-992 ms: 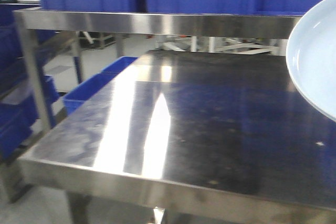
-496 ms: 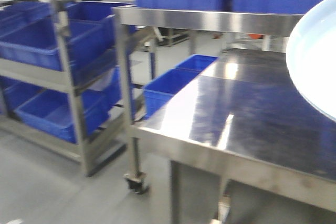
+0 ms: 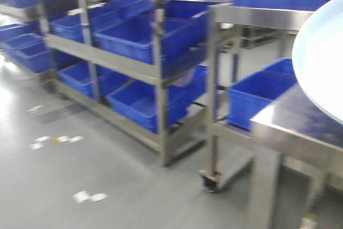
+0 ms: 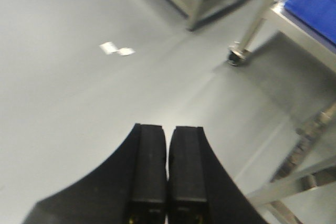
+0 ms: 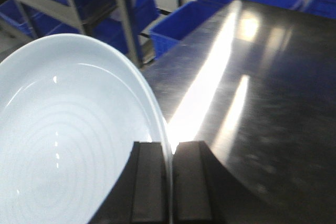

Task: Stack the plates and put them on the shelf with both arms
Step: 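Drive the base to the blue-bin shelf carrying the plates in the right gripper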

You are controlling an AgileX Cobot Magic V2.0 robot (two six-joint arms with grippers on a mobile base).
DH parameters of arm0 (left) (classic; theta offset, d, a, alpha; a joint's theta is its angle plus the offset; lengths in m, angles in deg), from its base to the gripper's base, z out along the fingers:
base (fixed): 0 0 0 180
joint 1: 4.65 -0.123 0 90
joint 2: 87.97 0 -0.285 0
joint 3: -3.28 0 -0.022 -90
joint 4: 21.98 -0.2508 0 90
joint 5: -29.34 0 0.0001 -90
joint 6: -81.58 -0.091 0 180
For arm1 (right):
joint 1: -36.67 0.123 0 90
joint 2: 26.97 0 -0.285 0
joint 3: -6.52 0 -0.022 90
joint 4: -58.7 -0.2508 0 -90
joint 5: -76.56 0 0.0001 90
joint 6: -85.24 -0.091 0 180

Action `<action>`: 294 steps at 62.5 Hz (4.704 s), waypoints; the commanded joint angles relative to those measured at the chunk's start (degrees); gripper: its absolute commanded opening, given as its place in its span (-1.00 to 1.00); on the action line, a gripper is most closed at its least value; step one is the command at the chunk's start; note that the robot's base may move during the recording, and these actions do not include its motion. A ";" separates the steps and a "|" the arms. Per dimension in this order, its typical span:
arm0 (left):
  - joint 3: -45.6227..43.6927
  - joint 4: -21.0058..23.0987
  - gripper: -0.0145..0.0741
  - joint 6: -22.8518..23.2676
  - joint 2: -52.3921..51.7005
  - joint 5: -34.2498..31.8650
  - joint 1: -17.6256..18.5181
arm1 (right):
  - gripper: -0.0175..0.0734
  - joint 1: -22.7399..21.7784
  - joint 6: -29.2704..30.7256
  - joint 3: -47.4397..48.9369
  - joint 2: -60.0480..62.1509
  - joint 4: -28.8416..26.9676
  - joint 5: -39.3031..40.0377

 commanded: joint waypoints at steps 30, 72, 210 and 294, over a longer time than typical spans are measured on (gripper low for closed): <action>-1.71 0.32 -0.45 0.26 -0.25 -4.10 -0.02 | -0.56 -0.31 0.24 1.77 -0.25 0.37 6.28; -1.71 0.32 -0.45 0.26 -0.25 -4.10 -0.02 | -0.56 -0.31 0.24 1.77 -0.25 0.37 6.28; -1.71 0.32 -0.45 0.26 -0.25 -4.10 -0.02 | -0.56 -0.31 0.24 1.77 -0.25 0.37 6.29; -1.71 0.32 -0.45 0.26 -0.25 -4.10 -0.02 | -0.56 -0.31 0.24 1.77 -0.25 0.37 6.22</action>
